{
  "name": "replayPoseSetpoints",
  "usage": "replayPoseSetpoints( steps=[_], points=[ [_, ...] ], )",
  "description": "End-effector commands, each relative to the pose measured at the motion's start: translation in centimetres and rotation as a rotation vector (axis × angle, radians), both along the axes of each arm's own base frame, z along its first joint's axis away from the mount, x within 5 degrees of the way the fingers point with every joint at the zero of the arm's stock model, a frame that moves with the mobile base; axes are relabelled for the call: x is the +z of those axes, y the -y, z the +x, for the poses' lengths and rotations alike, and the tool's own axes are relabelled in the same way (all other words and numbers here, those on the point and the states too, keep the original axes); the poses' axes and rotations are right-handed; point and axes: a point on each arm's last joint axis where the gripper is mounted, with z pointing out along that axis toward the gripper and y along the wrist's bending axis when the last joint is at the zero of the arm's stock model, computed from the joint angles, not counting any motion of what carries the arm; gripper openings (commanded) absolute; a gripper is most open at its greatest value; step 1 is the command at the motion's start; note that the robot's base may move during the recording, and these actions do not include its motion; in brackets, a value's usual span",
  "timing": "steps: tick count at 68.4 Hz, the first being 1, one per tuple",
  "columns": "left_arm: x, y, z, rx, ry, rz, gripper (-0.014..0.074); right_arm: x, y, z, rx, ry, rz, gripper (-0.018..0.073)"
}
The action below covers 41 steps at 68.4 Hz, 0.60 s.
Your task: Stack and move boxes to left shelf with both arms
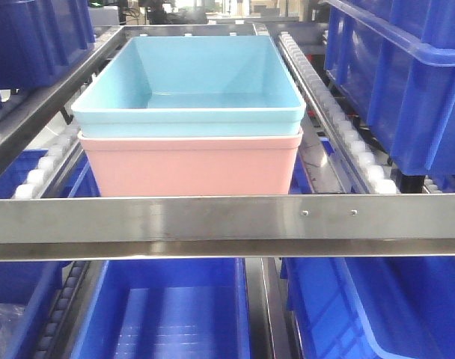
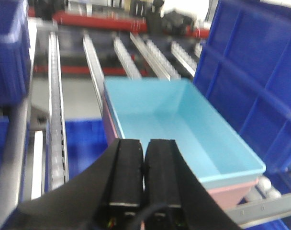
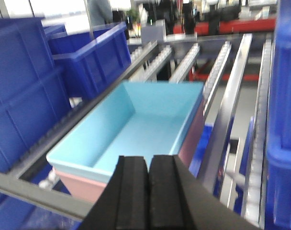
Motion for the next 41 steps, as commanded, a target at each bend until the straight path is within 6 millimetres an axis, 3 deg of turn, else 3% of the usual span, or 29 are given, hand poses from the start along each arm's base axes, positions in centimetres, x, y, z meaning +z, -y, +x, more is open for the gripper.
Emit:
replayPoseSetpoints(
  steps=[1, 31, 41],
  points=[
    [2.1, -0.1, -1.3, -0.05, 0.152, -0.051, -0.0012, 1.7, 0.2, -0.7, 0.022, 0.109, 0.034, 0.0056],
    [2.4, -0.4, -1.9, -0.055, 0.186, -0.066, -0.0012, 1.3, 0.4, -0.7, 0.001, 0.069, 0.018, 0.0056],
    [2.4, -0.4, -1.9, -0.055, 0.186, -0.066, -0.0012, 0.2, 0.3, -0.5, -0.002, 0.044, 0.004, 0.0056]
  ],
)
